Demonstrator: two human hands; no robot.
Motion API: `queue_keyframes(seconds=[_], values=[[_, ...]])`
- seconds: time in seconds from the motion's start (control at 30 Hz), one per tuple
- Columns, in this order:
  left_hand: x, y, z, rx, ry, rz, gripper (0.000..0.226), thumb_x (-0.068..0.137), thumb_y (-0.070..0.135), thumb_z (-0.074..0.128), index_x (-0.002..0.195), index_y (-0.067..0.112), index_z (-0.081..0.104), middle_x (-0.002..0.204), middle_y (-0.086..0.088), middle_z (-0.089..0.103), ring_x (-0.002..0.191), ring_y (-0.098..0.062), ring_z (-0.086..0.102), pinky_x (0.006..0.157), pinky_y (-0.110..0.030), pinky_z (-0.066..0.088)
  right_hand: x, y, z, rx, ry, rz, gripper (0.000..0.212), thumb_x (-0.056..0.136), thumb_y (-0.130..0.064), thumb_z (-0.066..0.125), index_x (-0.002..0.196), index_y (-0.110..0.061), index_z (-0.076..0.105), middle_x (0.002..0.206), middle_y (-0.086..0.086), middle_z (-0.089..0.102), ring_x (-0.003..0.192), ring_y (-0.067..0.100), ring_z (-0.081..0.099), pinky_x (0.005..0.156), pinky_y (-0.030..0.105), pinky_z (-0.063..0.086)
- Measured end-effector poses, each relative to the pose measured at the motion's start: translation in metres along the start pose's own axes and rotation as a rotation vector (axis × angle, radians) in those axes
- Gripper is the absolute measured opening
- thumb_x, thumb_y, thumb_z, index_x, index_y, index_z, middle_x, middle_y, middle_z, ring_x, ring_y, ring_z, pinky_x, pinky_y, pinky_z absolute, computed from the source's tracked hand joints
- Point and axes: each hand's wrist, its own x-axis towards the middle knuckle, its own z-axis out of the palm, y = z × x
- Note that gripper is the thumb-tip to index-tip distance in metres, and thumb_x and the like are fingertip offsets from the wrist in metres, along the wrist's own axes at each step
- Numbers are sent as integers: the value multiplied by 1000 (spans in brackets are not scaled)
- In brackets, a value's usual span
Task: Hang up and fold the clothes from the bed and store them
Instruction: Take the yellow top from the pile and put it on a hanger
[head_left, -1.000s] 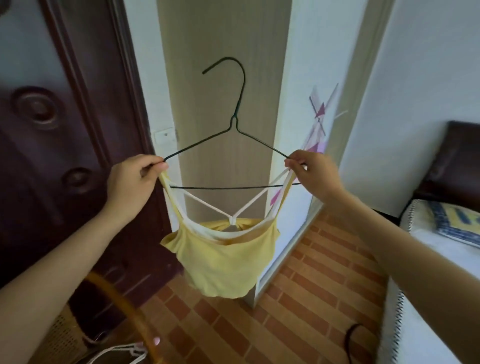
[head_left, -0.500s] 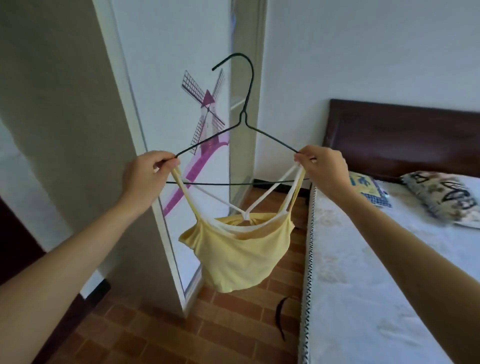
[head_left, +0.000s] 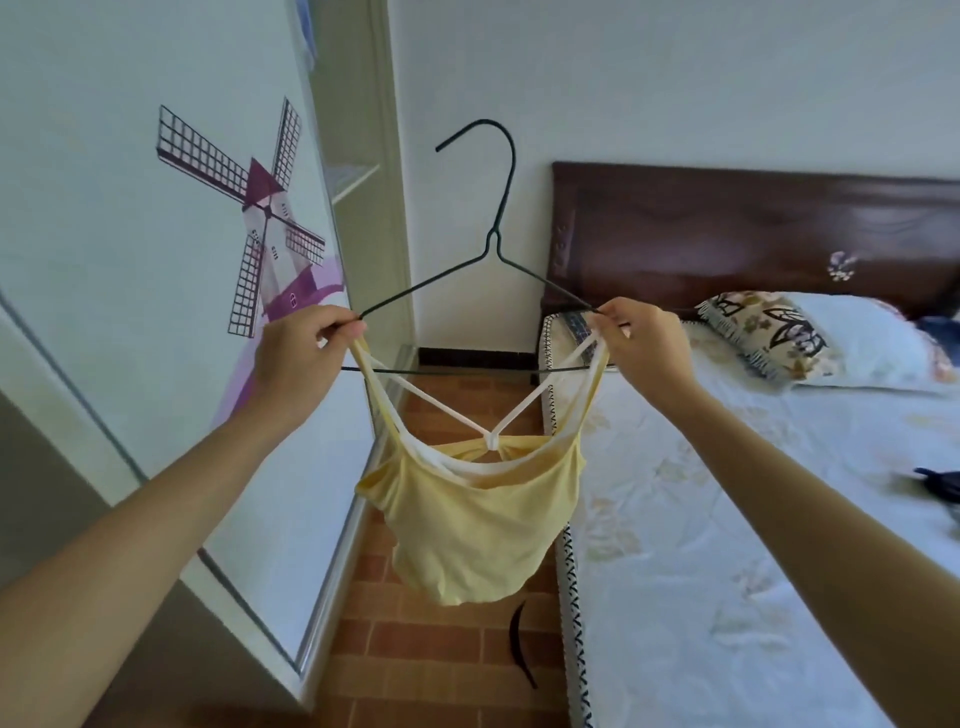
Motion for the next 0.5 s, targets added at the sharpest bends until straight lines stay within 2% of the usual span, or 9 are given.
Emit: queue_keyframes(seconds=[0.13,0.3,0.43,0.5], values=[[59,-35,31,-39,19,-45,20,92,22,65,102,9,74,90,-2,71,82,-17,59,74,-28,45,54,-10,36,-48,29,60,22,99,-28,54,104,-16,71,94,2,72,84,18,59,67,28,36],[126,-61,56,-49,25,-42,22,94,23,63,104,7,74,91,-8,72,80,-19,58,73,-31,45,110,-17,65,-79,81,112,23,99,-30,53,106,-17,71,96,1,72,91,21,63,67,28,37],[164,-78,78,-70,9,8,20,94,22,63,100,6,74,88,-11,73,82,-27,64,76,-42,52,140,-8,82,-102,92,130,23,100,-31,53,105,-18,71,95,0,73,85,21,64,65,28,37],[182,-85,93,-79,-5,23,21,94,21,63,100,4,74,88,-12,72,80,-24,62,75,-39,51,156,-2,92,-103,82,145,23,100,-31,52,104,-18,71,96,1,73,83,22,65,66,29,41]])
